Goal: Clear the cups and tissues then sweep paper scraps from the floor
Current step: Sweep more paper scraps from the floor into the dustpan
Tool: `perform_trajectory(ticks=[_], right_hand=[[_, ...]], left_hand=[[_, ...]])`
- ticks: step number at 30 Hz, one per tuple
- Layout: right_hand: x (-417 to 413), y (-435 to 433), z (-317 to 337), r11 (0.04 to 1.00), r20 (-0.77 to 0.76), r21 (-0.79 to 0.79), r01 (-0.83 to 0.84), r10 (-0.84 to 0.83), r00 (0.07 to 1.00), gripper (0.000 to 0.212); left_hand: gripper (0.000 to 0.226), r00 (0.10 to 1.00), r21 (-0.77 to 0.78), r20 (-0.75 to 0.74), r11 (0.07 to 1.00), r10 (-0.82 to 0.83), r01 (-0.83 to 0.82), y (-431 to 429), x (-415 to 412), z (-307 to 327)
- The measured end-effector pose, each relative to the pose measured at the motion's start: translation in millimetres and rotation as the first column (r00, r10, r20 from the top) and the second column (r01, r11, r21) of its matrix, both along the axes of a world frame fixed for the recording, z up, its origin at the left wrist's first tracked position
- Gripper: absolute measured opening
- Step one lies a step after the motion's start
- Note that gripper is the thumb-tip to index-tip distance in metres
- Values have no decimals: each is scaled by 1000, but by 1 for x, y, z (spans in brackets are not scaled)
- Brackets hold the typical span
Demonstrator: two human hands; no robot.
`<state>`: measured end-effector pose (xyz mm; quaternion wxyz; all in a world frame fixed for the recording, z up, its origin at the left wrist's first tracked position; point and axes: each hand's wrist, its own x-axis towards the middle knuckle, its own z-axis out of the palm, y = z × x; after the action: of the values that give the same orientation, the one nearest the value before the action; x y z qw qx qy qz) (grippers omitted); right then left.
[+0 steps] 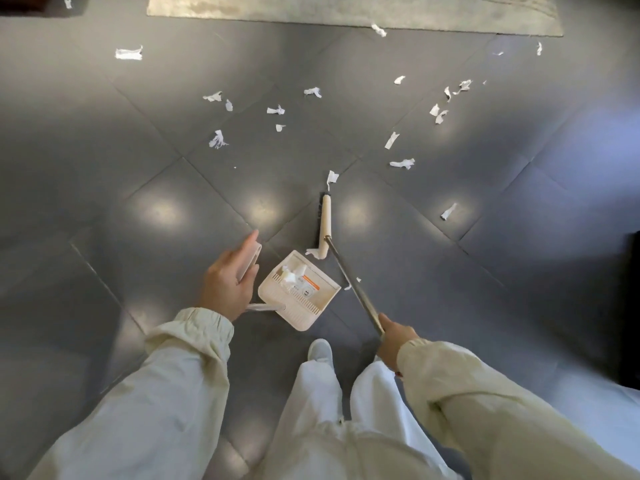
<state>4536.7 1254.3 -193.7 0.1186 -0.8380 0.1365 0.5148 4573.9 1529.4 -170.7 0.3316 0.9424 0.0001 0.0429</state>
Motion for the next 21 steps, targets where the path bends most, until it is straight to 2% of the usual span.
perform_trajectory(ticks=[3, 6, 13, 18, 21], right_hand=[[-30, -7, 7, 995, -83, 95, 38, -30, 996, 63], [-62, -23, 17, 983, -98, 123, 139, -127, 987, 64], [-120, -66, 25, 972, 45, 7, 234, -234, 971, 80], [-133, -76, 8, 946, 35, -56, 318, -317, 948, 77], [-139, -68, -3, 922, 18, -49, 384, -384, 923, 75]], left_hand=[[56, 1000, -8, -1, 1000, -13, 13, 1, 2, 2], [56, 1000, -33, -16, 999, -6, 5, 3, -2, 2], [55, 998, -55, -55, 998, -36, 33, 8, -13, 5], [50, 974, -41, -8, 973, -226, 226, -7, -13, 6], [50, 969, -30, -39, 970, -243, 242, -17, -7, 1]])
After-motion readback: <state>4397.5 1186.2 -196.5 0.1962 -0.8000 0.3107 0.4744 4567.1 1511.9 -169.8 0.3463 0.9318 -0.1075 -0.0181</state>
